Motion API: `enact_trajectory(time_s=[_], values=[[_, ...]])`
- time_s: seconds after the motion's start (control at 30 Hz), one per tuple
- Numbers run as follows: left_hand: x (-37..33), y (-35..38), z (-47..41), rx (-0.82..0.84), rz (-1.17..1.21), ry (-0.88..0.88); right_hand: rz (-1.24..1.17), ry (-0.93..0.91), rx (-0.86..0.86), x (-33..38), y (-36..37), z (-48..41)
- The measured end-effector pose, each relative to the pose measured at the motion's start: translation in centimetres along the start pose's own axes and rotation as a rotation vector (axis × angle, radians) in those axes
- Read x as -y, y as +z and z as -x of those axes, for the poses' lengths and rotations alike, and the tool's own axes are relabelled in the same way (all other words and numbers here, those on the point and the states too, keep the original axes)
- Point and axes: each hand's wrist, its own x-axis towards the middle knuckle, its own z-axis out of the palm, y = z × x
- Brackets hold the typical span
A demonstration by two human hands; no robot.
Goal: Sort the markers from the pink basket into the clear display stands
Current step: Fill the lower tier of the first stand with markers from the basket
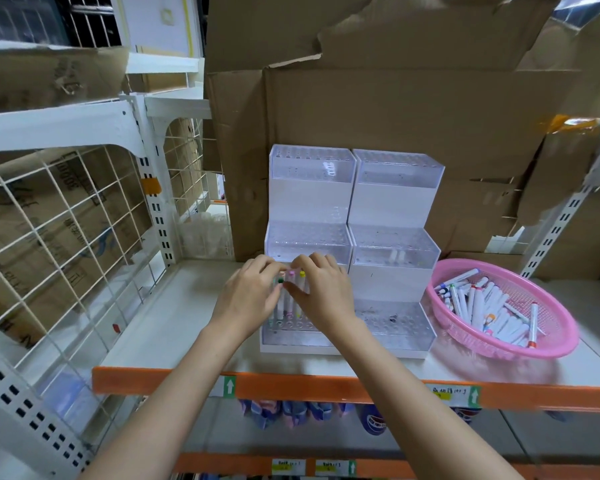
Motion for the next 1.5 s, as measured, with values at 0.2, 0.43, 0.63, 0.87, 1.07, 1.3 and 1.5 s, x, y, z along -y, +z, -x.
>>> enact_trajectory(time_s=[0.2,0.43,0.63,0.87,1.07,1.3,1.5], values=[[-4.0,2.0,-2.0,0.034,-0.009,0.091,0.061,0.080,0.018,-4.2,-2.8,1.6],[-11.1,6.7,-4.3,0.131,0.062,0.244,0.202,0.175,0.060,-11.5,-7.7,5.5],[-18.1,11.3,-6.4,0.213,0.151,0.345,0.280,0.381,0.163,-18.3,-11.3,9.1],[-24.5,16.6,-8.8,0.394,0.171,0.325,0.319,0.559,0.295,-25.3,-14.5,11.2],[-27.0,20.0,-10.9,0.613,-0.033,0.115,0.274,0.607,0.398,-29.3,-14.7,10.5],[-27.5,22.4,-12.3,0.601,-0.111,-0.017,0.177,0.586,0.492,-31.5,-13.0,8.6],[-27.4,23.1,-12.5,0.544,0.046,-0.111,0.081,0.534,0.479,-31.4,-12.3,7.1]])
